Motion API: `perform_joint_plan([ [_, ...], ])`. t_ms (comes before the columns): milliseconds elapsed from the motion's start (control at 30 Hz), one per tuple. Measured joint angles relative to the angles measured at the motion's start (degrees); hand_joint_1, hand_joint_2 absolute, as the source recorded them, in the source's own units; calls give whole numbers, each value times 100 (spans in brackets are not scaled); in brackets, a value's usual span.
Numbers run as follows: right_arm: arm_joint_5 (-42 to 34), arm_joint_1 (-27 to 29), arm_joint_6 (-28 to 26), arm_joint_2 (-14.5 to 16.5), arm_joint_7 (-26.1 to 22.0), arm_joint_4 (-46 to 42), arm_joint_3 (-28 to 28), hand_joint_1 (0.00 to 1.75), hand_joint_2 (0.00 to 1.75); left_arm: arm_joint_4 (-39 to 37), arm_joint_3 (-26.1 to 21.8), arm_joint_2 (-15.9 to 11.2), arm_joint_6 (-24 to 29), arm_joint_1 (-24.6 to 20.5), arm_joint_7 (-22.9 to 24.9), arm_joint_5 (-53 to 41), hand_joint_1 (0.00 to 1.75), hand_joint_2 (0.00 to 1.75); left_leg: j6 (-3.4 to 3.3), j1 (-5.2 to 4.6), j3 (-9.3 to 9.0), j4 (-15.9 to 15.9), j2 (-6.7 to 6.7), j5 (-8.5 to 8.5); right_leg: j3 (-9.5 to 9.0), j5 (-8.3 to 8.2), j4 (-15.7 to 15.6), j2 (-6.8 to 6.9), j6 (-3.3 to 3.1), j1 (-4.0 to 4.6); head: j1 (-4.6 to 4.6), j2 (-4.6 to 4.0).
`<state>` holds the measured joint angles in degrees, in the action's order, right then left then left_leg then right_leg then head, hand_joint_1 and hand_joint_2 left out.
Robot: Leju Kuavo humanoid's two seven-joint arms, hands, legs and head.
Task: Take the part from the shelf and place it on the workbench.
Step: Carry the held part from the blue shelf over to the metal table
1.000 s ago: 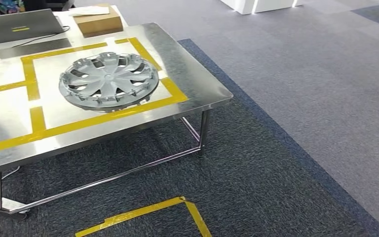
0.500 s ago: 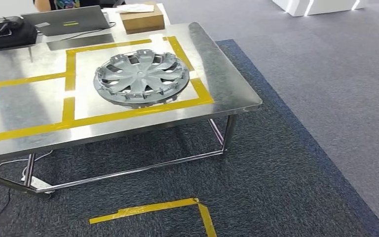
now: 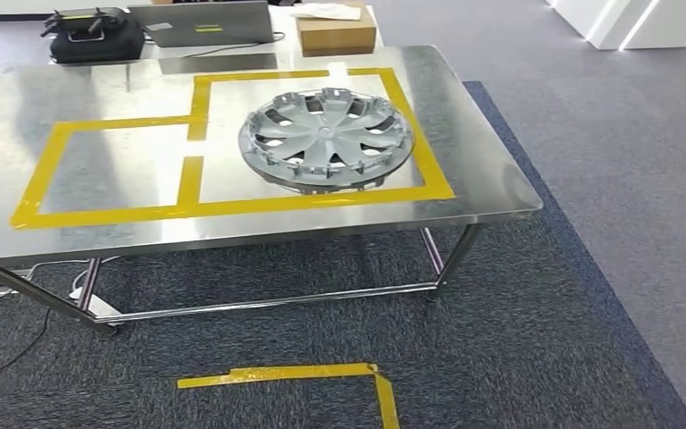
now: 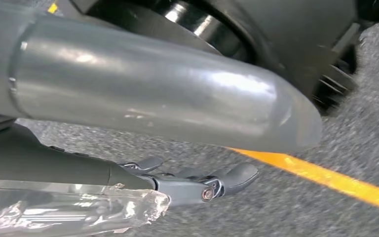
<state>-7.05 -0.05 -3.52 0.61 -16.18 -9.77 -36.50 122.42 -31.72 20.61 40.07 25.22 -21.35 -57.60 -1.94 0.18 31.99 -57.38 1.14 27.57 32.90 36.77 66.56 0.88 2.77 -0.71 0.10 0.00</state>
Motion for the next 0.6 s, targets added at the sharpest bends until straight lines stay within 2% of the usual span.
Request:
perform_joint_plan([
  [33, 0, 8, 2, 0, 0, 0, 0, 0, 0, -5, 10, 2, -1, -2, 0, -1, 175, 175, -10, -4, -4, -1, -27, 8, 232, 137, 395, -46, 4, 0, 13, 0],
  [67, -1, 16, 4, 0, 1, 1, 0, 0, 0, -12, 15, 2, -2, -1, 0, -1, 175, 175, -17, -7, -14, -2, -53, 18, 407, 171, 650, -63, 3, 1, 16, 0],
  [100, -1, 25, 7, 0, 2, 1, 0, 0, 0, -18, 19, 2, -2, -1, 0, -2, 175, 175, -20, -10, -32, -3, -80, 33, 496, 88, 708, -70, -2, 3, 19, 0],
  [133, -1, 31, 6, 0, 2, 2, 0, 0, 0, -23, 21, 2, -3, 1, 1, -2, 175, 175, -16, -12, -61, -3, -104, 51, 471, -106, 537, -72, -11, 4, 19, 0],
  [200, -1, 35, 5, -1, 2, 2, 0, 0, 0, -29, 23, 2, -3, 4, 2, -2, 175, 175, 9, -11, -131, -3, -135, 99, 198, -589, -206, -76, -45, 4, 22, 0],
  [233, -1, 33, 5, -1, 1, 2, 0, 0, 0, -31, 23, 2, -3, 5, 4, -2, 175, 175, 35, -21, -151, -13, -146, 127, 53, -733, -536, -82, -67, 7, 20, 0],
  [267, -1, 27, 5, -1, -1, 1, 0, 0, 0, -33, 24, 2, -3, 6, 5, -2, 175, 175, 65, -29, -159, -20, -153, 145, -43, -802, -746, -88, -92, 11, 18, 0],
  [300, -1, 23, 6, -1, -3, 1, 0, 0, 0, -34, 25, 2, -3, 6, 7, -2, 175, 175, 95, -35, -156, -23, -158, 154, -84, -799, -826, -93, -117, 19, 14, 0],
  [400, -1, 26, 8, 6, -13, 1, 0, 0, 0, -34, 26, -1, -3, 8, 9, -5, 175, 175, 184, -27, -158, -45, -162, 199, -122, -793, -872, -91, -203, 15, 2, 0],
  [467, -6, 25, 7, 14, -27, 0, 2, 0, 0, -37, 27, -5, -2, 6, 9, -4, 175, 175, 253, -10, -7, -395, -155, 409, -169, -786, -908, -83, -265, -11, -36, 1],
  [533, -18, 20, 5, 15, -39, 1, 4, 0, 0, -49, 28, -7, -2, 4, 9, -3, 175, 175, 303, 15, 394, -1149, -151, 729, -198, -755, -910, -76, -305, -8, -65, 0],
  [567, -24, 20, 5, 15, -43, 1, 4, 0, 0, -60, 29, -7, -3, 5, 9, -4, 175, 175, 315, 24, 592, -1477, -150, 817, -212, -738, -909, -74, -312, -5, -62, 0],
  [600, -25, 24, 8, 15, -47, 1, 4, 0, 0, -71, 29, -7, -4, 6, 9, -4, 175, 175, 319, 28, 714, -1639, -150, 793, -234, -717, -908, -74, -313, -3, -64, 0],
])
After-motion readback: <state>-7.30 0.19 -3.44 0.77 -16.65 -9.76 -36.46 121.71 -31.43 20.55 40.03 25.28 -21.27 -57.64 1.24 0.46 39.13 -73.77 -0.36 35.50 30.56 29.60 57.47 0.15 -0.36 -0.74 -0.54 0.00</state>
